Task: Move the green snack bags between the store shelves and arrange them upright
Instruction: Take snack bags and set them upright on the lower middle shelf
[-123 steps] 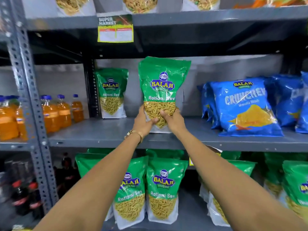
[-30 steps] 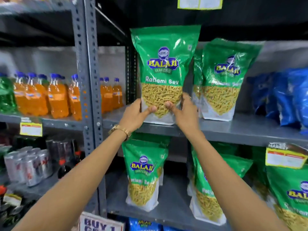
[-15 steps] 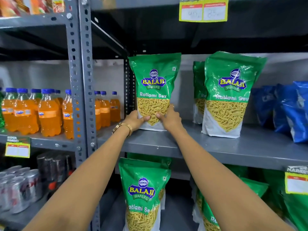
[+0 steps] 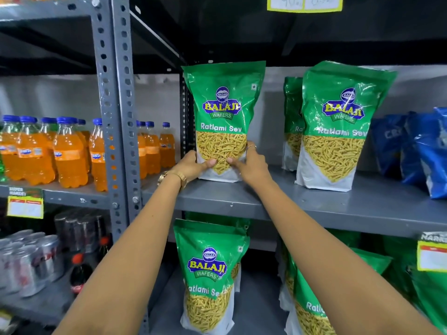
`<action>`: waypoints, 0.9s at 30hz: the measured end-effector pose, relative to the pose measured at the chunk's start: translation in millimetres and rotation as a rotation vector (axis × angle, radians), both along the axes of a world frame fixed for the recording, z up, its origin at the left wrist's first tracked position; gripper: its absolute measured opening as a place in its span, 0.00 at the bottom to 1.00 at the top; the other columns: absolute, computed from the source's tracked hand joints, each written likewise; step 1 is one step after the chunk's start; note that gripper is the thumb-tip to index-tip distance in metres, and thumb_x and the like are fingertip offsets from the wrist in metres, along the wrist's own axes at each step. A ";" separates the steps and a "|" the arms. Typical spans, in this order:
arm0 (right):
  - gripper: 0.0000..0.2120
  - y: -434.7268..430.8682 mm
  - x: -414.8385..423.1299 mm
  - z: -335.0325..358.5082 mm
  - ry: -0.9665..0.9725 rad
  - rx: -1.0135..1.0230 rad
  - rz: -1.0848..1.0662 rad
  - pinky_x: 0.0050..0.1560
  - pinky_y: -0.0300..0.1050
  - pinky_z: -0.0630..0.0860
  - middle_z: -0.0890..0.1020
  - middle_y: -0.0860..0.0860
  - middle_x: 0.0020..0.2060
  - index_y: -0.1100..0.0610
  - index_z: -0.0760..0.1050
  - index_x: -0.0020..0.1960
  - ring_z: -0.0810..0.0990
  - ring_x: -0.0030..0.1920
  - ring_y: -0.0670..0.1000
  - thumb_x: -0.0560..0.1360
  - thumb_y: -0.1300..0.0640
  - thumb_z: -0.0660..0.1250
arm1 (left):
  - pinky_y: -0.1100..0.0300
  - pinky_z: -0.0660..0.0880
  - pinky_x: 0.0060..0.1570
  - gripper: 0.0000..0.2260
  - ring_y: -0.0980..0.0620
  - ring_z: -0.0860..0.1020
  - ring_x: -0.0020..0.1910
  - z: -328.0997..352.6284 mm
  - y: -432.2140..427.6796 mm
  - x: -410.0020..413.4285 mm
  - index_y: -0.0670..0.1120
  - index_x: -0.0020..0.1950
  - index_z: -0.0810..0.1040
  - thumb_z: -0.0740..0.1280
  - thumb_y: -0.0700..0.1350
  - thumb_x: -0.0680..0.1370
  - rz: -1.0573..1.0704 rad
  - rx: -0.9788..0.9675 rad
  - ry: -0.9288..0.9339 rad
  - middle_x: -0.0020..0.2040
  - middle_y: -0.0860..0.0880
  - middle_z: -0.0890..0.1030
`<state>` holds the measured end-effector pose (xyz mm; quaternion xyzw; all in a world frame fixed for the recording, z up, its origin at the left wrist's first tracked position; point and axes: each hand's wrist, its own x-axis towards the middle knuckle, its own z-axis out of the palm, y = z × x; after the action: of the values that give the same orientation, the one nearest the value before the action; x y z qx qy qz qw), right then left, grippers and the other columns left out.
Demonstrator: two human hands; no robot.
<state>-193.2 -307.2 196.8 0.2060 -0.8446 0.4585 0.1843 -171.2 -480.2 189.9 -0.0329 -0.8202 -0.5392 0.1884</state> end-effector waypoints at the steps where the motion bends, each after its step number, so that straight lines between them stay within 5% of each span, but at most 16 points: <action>1: 0.30 0.9 1.9 -0.2 0.002 0.001 0.000 0.57 0.52 0.73 0.78 0.64 0.61 0.59 0.62 0.70 0.76 0.62 0.66 0.75 0.49 0.69 | 0.49 0.64 0.73 0.20 0.46 0.73 0.69 0.0 -0.7 0.5 0.46 0.63 0.74 0.72 0.50 0.74 -0.012 0.018 -0.007 0.69 0.44 0.76; 4: 0.30 1.8 8.4 1.8 -0.014 -0.002 0.012 0.61 0.53 0.72 0.77 0.64 0.63 0.59 0.62 0.71 0.75 0.64 0.65 0.75 0.50 0.68 | 0.45 0.64 0.73 0.35 0.44 0.69 0.71 0.0 -0.6 2.6 0.41 0.71 0.67 0.72 0.57 0.71 0.052 -0.019 -0.061 0.72 0.43 0.73; 8: 0.29 11.7 29.4 -4.4 0.017 0.106 0.021 0.63 0.47 0.69 0.74 0.62 0.67 0.62 0.62 0.71 0.72 0.67 0.62 0.76 0.53 0.68 | 0.50 0.67 0.67 0.37 0.42 0.68 0.71 -5.2 5.7 21.0 0.41 0.73 0.61 0.69 0.60 0.74 0.194 -0.198 -0.016 0.74 0.41 0.68; 11: 0.21 30.4 68.4 -36.0 0.386 -0.140 0.003 0.60 0.38 0.68 0.78 0.57 0.63 0.60 0.71 0.67 0.76 0.63 0.56 0.77 0.55 0.66 | 0.53 0.67 0.69 0.35 0.44 0.68 0.71 -25.3 23.3 59.0 0.44 0.74 0.61 0.69 0.59 0.75 0.382 -0.294 0.349 0.73 0.42 0.68; 15: 0.09 50.4 108.7 -127.7 0.605 -0.514 -0.052 0.53 0.44 0.76 0.84 0.52 0.47 0.55 0.80 0.52 0.82 0.49 0.53 0.79 0.53 0.63 | 0.48 0.71 0.67 0.21 0.45 0.74 0.66 -99.9 48.8 108.4 0.42 0.69 0.68 0.66 0.48 0.79 0.484 -0.170 0.879 0.65 0.45 0.74; 19: 0.05 52.8 108.3 -221.3 0.100 -0.605 -0.051 0.53 0.32 0.75 0.83 0.51 0.49 0.46 0.77 0.50 0.79 0.48 0.37 0.79 0.54 0.63 | 0.48 0.67 0.70 0.23 0.45 0.69 0.71 -218.1 68.6 130.5 0.45 0.71 0.65 0.63 0.49 0.77 0.405 0.072 0.695 0.71 0.46 0.69; 23: 0.12 47.3 79.7 -272.0 -0.481 -0.681 -0.051 0.73 0.53 0.65 0.76 0.45 0.60 0.50 0.70 0.62 0.72 0.67 0.47 0.80 0.49 0.58 | 0.75 0.59 0.67 0.30 0.67 0.57 0.75 -286.4 69.5 123.6 0.62 0.75 0.56 0.59 0.67 0.75 0.330 0.357 0.325 0.75 0.67 0.58; 25: 0.21 40.4 66.9 -277.0 -0.662 -0.692 -0.020 0.77 0.54 0.58 0.68 0.45 0.72 0.48 0.64 0.72 0.63 0.75 0.49 0.81 0.44 0.53 | 0.70 0.57 0.69 0.39 0.70 0.58 0.73 -297.8 51.8 105.2 0.60 0.75 0.56 0.54 0.77 0.69 0.402 0.430 0.191 0.74 0.69 0.57; 27: 0.28 30.3 53.7 -278.1 -0.734 -0.645 0.009 0.78 0.53 0.53 0.59 0.44 0.77 0.48 0.56 0.77 0.56 0.78 0.47 0.80 0.39 0.50 | 0.59 0.57 0.73 0.46 0.60 0.60 0.75 -303.2 31.1 80.5 0.51 0.77 0.59 0.52 0.78 0.67 0.423 0.524 0.098 0.75 0.58 0.61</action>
<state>-139.5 -276.9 -81.3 -0.0334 -0.6677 0.7401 -0.0732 -90.6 -449.1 -113.3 0.1614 -0.6325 -0.6783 0.3374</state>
